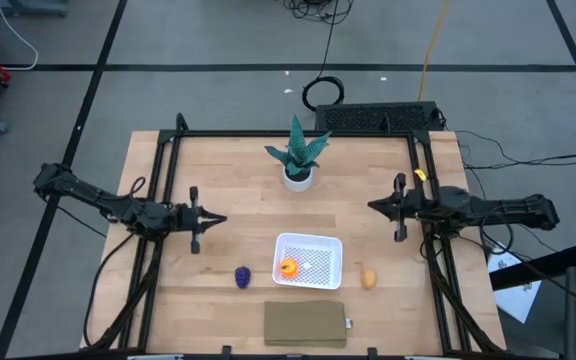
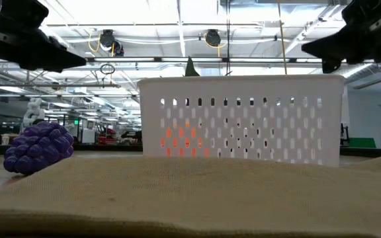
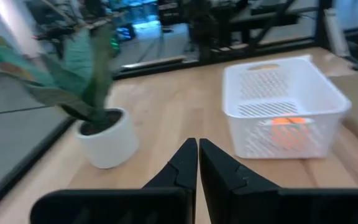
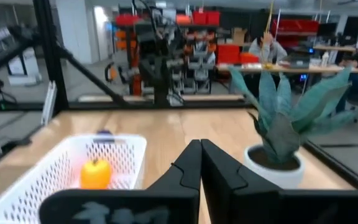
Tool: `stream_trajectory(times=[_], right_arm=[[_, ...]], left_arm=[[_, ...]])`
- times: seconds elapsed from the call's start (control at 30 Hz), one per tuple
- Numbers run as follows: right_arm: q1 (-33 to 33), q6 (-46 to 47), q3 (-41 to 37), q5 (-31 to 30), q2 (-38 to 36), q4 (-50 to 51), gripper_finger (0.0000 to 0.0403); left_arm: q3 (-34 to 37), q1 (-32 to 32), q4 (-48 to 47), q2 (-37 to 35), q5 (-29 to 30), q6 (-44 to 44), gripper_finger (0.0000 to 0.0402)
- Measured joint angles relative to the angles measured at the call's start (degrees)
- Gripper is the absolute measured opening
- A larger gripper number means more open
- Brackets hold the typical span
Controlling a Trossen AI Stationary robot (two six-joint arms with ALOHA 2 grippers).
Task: Pick and placing Produce into tupperware
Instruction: Put the purple grapes into the white basket
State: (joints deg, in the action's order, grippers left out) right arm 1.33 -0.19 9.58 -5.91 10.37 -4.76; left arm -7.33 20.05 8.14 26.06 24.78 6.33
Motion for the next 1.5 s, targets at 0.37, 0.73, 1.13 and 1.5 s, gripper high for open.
stream_trajectory(times=[0.37, 0.73, 1.13, 1.5], right_arm=[[-0.02, -2.9, -0.82, 1.69, 0.02, 2.89, 0.0], [0.01, -4.51, -1.29, 1.79, 0.02, 2.8, 0.0], [0.01, -6.4, -1.29, 1.77, 0.02, 2.65, 0.0], [0.0, -8.04, -1.29, 1.75, 0.03, 2.41, 0.0]], left_arm=[[0.0, 0.0, -0.82, 0.17, -1.78, -1.9, 0.0021], [0.0, 0.02, -2.88, 0.17, -1.78, -2.44, 0.0021], [0.0, 0.01, -2.85, 0.17, -1.78, -2.78, 0.0021], [0.0, 0.08, -3.05, 0.18, -2.68, -8.01, 0.0021]])
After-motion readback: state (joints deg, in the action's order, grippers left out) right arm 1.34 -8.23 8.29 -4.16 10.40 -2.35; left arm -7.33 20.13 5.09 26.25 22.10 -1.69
